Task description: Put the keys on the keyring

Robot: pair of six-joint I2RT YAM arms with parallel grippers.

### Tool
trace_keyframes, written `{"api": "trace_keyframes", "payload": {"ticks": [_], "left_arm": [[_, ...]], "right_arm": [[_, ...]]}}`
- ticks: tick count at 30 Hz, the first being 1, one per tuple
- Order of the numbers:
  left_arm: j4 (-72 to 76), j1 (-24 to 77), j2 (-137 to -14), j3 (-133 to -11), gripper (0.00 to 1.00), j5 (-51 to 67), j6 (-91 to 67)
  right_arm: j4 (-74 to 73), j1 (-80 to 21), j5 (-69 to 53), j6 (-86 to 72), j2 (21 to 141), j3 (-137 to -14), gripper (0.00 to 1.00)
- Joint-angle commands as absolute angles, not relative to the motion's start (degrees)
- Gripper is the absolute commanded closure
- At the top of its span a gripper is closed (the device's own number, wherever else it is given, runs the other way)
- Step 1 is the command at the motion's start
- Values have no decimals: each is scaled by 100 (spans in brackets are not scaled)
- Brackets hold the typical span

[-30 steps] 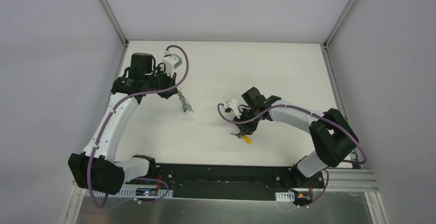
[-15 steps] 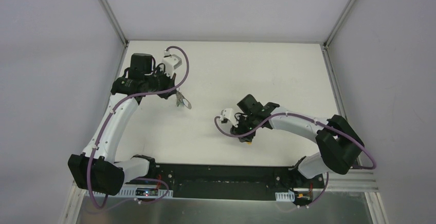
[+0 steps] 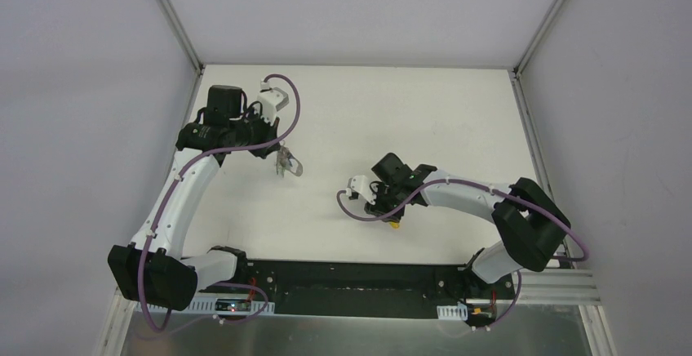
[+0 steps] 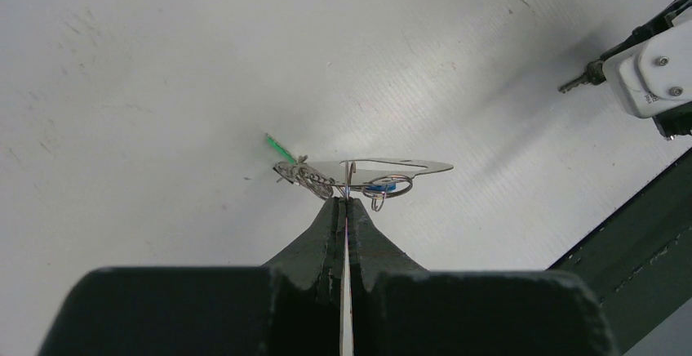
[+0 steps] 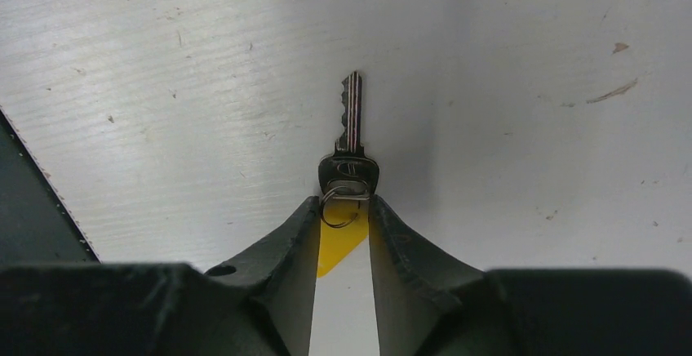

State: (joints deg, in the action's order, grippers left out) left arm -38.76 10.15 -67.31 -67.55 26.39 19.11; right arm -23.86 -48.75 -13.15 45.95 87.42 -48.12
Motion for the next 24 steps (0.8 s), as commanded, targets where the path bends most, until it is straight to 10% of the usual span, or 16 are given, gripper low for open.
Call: {"api": "trace_keyframes", "payload": {"ticks": [1,24], "left_arm": [[-3867,1055,-6561,-6875,100,2641,2037],[-3935,1055,-6583,-6882,100,2667,2034]], "right_arm": [[-2355,-4918,-1200,4733,8778,-4870,72],[-2502,-4912,-1147,4826,8616,-4953,85]]}}
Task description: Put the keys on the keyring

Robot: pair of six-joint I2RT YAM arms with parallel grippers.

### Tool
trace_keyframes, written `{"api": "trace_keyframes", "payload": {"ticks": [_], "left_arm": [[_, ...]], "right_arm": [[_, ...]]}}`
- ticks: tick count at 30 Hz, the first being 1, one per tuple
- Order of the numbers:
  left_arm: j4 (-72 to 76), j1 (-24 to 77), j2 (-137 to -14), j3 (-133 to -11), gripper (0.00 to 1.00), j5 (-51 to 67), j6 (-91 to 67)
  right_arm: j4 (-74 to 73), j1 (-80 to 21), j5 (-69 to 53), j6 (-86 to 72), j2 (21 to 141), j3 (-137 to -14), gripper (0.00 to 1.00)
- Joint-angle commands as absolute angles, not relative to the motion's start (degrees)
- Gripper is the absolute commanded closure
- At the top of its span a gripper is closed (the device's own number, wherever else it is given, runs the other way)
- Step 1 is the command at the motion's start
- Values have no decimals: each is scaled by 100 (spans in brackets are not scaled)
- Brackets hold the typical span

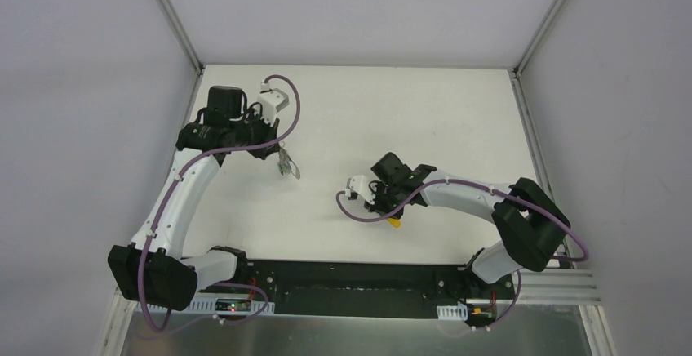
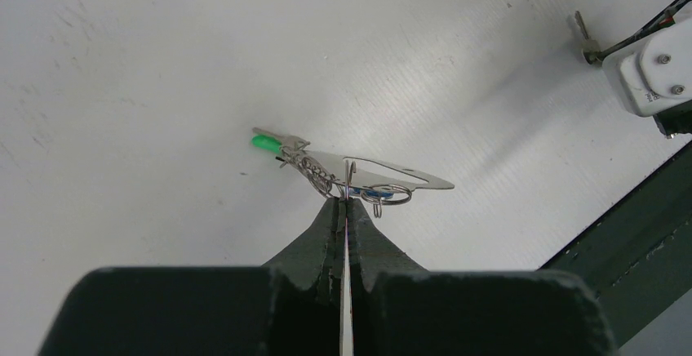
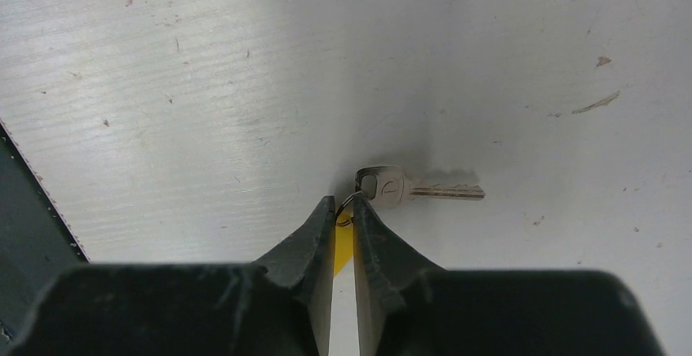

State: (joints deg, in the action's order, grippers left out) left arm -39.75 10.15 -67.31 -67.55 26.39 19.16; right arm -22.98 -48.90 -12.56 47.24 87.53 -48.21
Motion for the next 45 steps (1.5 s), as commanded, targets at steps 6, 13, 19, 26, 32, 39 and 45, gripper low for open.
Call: {"api": "trace_keyframes", "payload": {"ticks": [6,13,19,26,32,39,45], "left_arm": [[-3937,1055,-6584,-6895,100,2685,2034],[-3937,1063,-6583,-6894,100,2678,2047],[-3946,1063,-6590,-6900,100,2683,2045],[-3954,1063,-6574,-6875,100,2687,2059],[-3981,1063,-6570,-6903,100,2683,2081],[-3998,1072,-6565,-6904,100,2685,2076],[-3995,1081,-6574,-6915,100,2692,2070]], "right_arm": [[-2503,-4859,-1175,4794,8581,-4981,80],[-2495,-4781,-1272,4755,8576,-5041,77],[-2495,-4763,-1344,4746,8607,-5071,83],[-2505,-4677,-1500,4683,8583,-5104,85],[-2500,-4489,-1655,4554,8561,-5149,89],[-2527,-4378,-1779,4516,8497,-5134,98],[-2531,-4332,-1828,4541,8471,-5111,100]]}}
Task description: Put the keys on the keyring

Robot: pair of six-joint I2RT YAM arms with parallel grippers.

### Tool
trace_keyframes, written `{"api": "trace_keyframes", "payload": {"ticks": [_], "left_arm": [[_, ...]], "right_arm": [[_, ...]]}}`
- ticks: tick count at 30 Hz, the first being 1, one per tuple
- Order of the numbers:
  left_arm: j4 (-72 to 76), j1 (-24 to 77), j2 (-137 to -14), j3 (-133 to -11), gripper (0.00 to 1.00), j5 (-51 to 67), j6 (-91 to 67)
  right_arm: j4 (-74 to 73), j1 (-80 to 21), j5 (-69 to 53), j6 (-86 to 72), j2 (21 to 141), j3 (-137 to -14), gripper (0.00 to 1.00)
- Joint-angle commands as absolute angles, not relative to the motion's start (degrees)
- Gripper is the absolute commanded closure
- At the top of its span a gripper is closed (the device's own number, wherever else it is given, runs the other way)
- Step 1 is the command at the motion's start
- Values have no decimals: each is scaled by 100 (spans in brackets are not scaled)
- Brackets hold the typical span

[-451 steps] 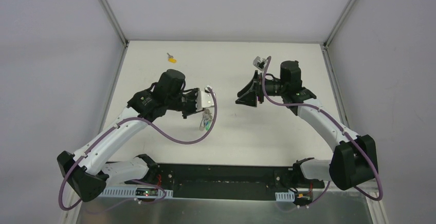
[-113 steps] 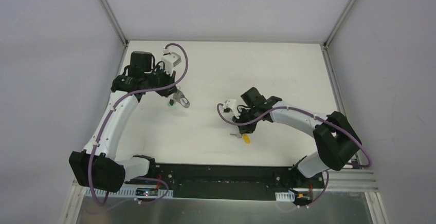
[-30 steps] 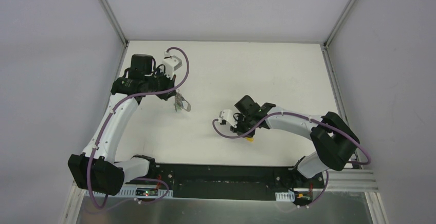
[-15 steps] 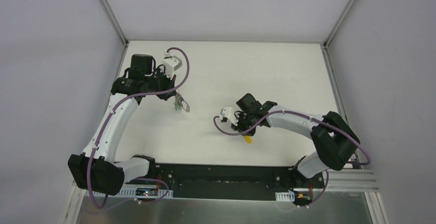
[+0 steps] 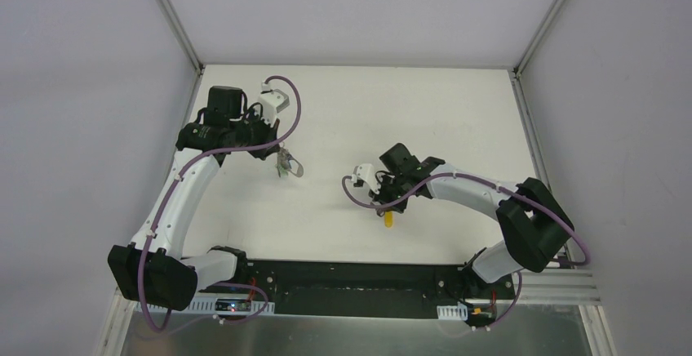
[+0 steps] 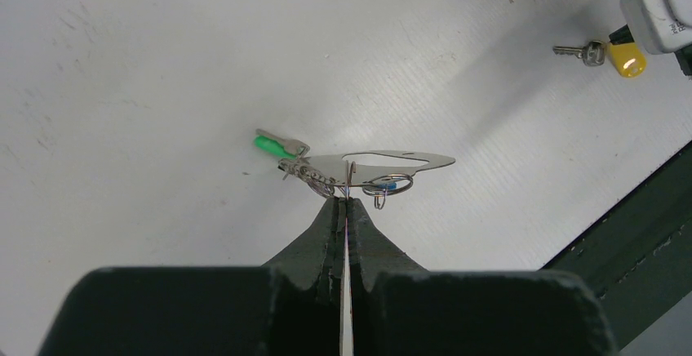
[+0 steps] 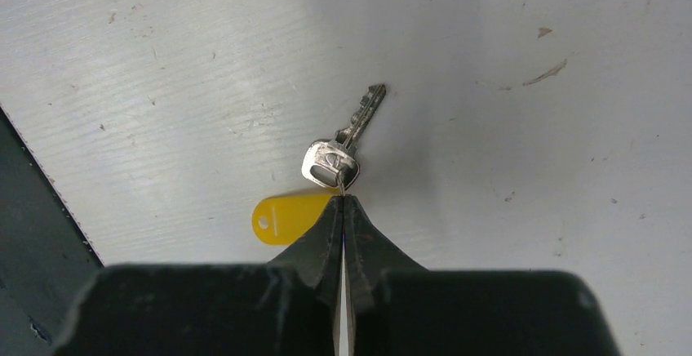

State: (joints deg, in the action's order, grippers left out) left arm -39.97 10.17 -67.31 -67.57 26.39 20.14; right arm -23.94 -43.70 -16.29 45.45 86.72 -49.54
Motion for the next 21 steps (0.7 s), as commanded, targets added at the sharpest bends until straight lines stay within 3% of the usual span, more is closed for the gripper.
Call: {"api": "trace_keyframes", "payload": {"ticks": [1,21], "left_arm": [[-4006,1081,-6574,-6929,100,2685,2067],[-4041,1159,-6557,-6877,100,2882,2171]], "right_arm": [[-2527,-4314,-1835,4537,8460,-5107,100],[-2456,-4272,-2110,4569,8280,-4940,100]]}}
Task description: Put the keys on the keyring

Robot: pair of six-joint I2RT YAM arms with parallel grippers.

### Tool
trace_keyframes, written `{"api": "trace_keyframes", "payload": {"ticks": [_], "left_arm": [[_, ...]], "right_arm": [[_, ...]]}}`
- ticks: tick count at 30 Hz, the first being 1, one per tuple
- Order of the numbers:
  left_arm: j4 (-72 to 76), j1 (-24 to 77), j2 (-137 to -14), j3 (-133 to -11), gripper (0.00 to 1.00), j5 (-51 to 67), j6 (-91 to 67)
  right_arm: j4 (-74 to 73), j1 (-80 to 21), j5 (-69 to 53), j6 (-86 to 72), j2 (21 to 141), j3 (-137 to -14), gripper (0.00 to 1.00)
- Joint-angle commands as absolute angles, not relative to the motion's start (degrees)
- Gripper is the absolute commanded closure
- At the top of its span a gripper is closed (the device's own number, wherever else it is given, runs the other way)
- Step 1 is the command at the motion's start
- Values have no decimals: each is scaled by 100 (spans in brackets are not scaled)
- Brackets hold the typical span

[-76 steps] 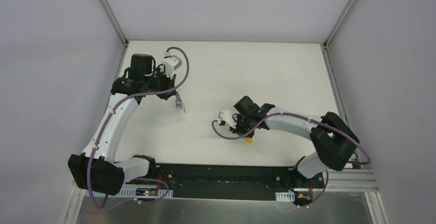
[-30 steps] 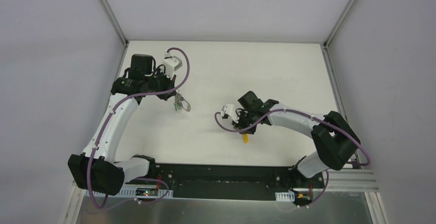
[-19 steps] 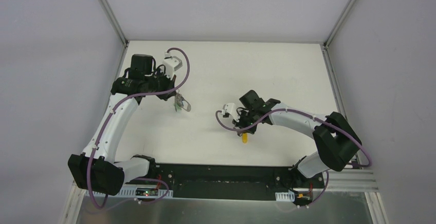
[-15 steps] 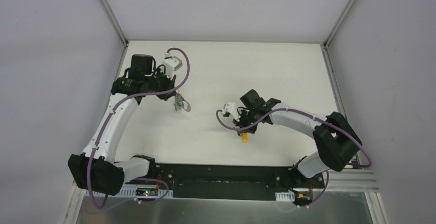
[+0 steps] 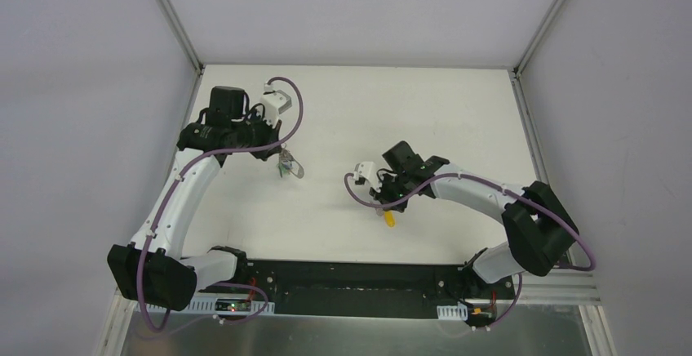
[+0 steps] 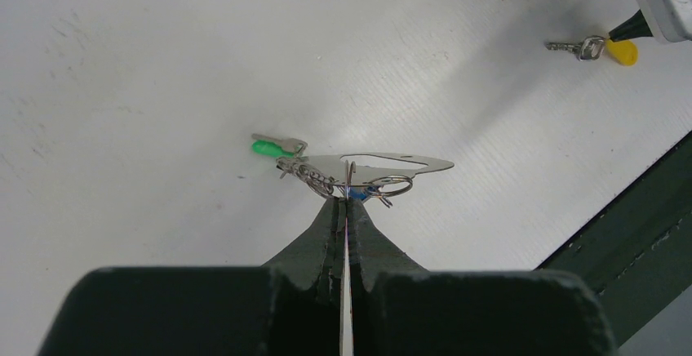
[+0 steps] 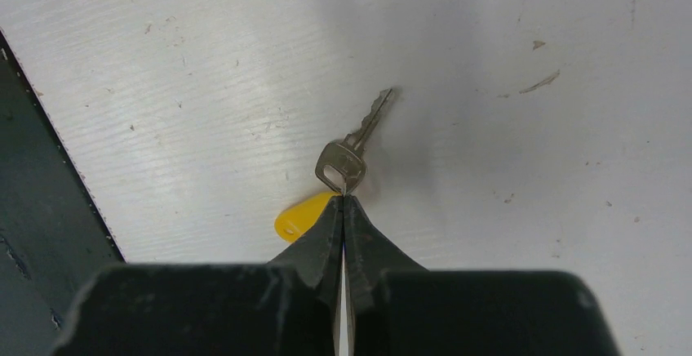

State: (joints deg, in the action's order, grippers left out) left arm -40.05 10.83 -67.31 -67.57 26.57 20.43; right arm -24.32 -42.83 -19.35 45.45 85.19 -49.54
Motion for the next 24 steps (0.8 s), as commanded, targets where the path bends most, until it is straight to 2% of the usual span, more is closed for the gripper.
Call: {"api": "trace_keyframes", "payload": {"ticks": [1,6,13,24], "left_arm": [[-4050,1160,-6557,-6881,100,2878,2175],[-4058,1174,-6569,-6895,100,2891,2162],[-4058,1187,-6603,-6928,100,2878,2165],[-4077,1204,-6612,-6943,100,2866,2178]], "right_arm": [[-2456,-4271,-2105,4575,8296,-4927,100],[-2410,-4276,-2060,4563,8416,-4863,100],[-2345,-4330,-1939,4573,8530,-4800,93],[-2338,-4435,-1863,4614,8630,-4786,92]]}}
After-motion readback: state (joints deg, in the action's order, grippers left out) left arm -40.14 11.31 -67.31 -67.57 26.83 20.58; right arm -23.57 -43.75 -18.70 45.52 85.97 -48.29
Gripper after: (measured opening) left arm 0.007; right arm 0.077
